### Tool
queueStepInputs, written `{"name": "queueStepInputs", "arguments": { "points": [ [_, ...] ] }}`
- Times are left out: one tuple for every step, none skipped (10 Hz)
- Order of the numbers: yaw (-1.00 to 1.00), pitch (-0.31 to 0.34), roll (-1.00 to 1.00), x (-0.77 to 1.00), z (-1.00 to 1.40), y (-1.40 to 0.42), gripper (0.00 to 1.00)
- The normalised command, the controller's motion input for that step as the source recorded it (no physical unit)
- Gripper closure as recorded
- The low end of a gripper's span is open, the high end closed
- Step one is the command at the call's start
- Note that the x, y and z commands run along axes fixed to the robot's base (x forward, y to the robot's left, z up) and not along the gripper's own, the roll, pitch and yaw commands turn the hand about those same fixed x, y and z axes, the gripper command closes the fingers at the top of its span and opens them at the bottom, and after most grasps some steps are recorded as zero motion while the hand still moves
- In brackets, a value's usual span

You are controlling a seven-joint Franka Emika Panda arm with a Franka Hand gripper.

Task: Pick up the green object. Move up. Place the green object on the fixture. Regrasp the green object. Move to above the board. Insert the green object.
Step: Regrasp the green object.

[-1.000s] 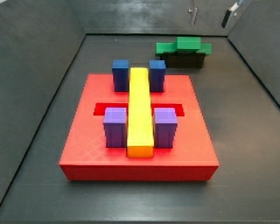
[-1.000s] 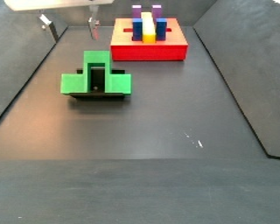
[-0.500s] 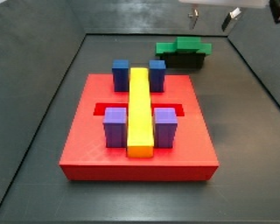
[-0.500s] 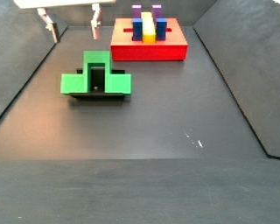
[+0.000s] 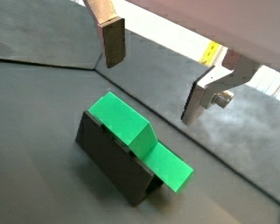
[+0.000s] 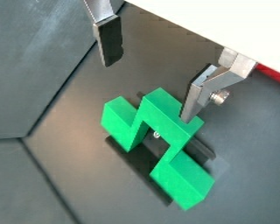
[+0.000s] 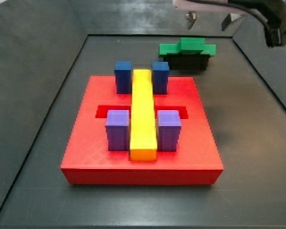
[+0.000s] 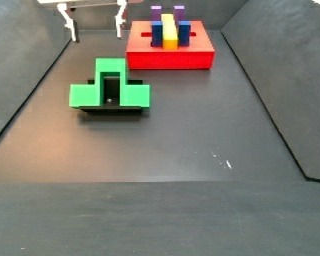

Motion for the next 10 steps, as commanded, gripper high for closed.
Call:
{"name": "queueStepInputs", "arguments": {
  "points": [
    [0.0, 0.0, 0.07, 0.04, -0.25, -0.04, 0.0],
    [-0.09, 0.0, 0.26, 0.11, -0.27, -0.06, 0.0],
    [-0.16, 0.0, 0.43, 0.02, -0.26, -0.03, 0.0],
    [-0.12, 0.0, 0.52, 0.0, -0.25, -0.01, 0.0],
    [-0.03, 0.0, 0.51, -0.06, -0.23, 0.0, 0.0],
    [0.0, 0.0, 0.49, -0.14, -0.21, 0.0, 0.0],
    [-0.01, 0.0, 0.21, -0.27, -0.06, 0.04, 0.0],
    [-0.04, 0.0, 0.01, -0.41, 0.0, 0.05, 0.0],
    [-0.03, -0.046, 0.09, -0.31, 0.0, 0.0, 0.0],
    [0.0, -0.054, 0.18, -0.04, -0.1, 0.0, 0.0]
  ]
}}
